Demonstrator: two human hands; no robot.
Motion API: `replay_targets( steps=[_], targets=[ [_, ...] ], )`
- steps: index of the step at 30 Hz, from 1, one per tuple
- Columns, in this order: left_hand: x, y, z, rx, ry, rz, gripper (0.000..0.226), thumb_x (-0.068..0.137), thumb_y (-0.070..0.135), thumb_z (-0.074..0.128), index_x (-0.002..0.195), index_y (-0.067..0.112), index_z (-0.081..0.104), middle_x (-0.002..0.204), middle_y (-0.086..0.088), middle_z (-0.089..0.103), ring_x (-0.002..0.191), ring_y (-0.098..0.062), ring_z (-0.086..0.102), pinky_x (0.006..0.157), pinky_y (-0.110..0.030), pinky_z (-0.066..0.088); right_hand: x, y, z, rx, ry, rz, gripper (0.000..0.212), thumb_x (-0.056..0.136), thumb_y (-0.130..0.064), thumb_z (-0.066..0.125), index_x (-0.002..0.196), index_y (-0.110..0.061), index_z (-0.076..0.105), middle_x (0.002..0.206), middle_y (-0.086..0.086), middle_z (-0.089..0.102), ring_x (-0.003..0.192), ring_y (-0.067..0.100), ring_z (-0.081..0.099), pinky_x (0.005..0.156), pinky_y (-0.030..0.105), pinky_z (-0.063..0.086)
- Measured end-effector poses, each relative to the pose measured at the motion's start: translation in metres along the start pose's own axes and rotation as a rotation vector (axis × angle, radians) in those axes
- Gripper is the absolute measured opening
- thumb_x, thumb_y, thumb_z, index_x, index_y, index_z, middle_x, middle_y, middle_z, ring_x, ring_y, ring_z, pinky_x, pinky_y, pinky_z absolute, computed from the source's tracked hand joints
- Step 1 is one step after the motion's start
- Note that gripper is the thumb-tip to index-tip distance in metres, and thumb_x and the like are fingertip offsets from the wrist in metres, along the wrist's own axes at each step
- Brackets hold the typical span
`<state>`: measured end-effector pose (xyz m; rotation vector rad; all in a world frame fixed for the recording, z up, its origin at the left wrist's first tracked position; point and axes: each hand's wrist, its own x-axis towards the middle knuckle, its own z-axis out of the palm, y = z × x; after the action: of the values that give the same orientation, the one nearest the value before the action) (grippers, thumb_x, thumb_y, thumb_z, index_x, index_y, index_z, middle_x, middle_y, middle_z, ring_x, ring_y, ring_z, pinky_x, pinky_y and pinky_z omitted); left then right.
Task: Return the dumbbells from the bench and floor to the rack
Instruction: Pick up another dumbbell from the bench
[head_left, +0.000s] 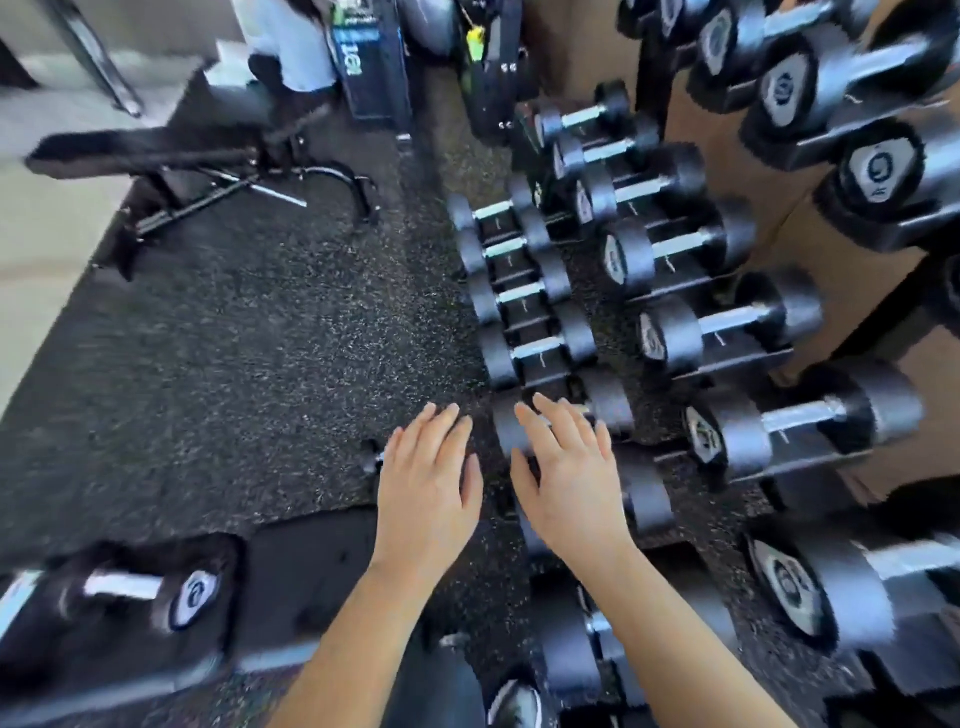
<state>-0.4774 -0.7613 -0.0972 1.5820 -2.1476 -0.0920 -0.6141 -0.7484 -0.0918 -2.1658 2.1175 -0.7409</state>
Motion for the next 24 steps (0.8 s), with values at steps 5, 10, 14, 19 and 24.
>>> replay_targets(
  steps=[5,10,14,19,24],
  targets=[
    [-0.044,-0.049,-0.024,0.038,0.036,-0.14,0.031,0.075,0.014,0.061,0.105,0.005,0.065,0.116,-0.012,0.066,0.112,-0.031,0.058,0.092,-0.051,0.044,-0.009,-0.055,0.025,0.071,-0.047,-0.107,0.038,0.077,-0.014,0.066,0.114,-0.006,0.062,0.119,0.016,0.064,0.111,0.035,0.059,0.089,0.058,0.047],
    [-0.104,-0.107,-0.055,0.002,0.085,-0.268,0.032,0.076,0.012,0.058,0.105,0.002,0.065,0.114,-0.014,0.066,0.112,-0.033,0.058,0.091,-0.054,0.047,-0.04,-0.122,0.053,0.11,-0.101,-0.167,0.038,0.076,-0.011,0.067,0.113,-0.005,0.062,0.118,0.016,0.064,0.111,0.035,0.059,0.088,0.059,0.047],
    [-0.167,-0.162,-0.089,-0.017,0.095,-0.363,0.031,0.077,0.006,0.063,0.107,-0.001,0.064,0.116,-0.016,0.065,0.114,-0.034,0.056,0.095,-0.055,0.043,-0.083,-0.194,0.079,0.125,-0.123,-0.205,0.039,0.072,-0.009,0.07,0.111,-0.006,0.064,0.115,0.014,0.066,0.108,0.034,0.061,0.087,0.061,0.047],
    [-0.254,-0.241,-0.134,-0.038,0.056,-0.462,0.033,0.078,0.005,0.063,0.11,-0.002,0.062,0.118,-0.018,0.063,0.116,-0.035,0.054,0.095,-0.055,0.043,-0.143,-0.293,0.117,0.14,-0.245,-0.223,0.04,0.079,-0.014,0.065,0.118,-0.008,0.06,0.123,0.013,0.062,0.115,0.033,0.057,0.096,0.06,0.041],
    [-0.309,-0.303,-0.157,-0.109,0.1,-0.523,0.032,0.075,0.001,0.065,0.106,-0.005,0.062,0.112,-0.022,0.064,0.109,-0.038,0.058,0.091,-0.054,0.047,-0.18,-0.359,0.147,0.177,-0.352,-0.228,0.04,0.081,-0.013,0.062,0.12,-0.007,0.058,0.126,0.013,0.06,0.118,0.033,0.054,0.099,0.058,0.039]
  ],
)
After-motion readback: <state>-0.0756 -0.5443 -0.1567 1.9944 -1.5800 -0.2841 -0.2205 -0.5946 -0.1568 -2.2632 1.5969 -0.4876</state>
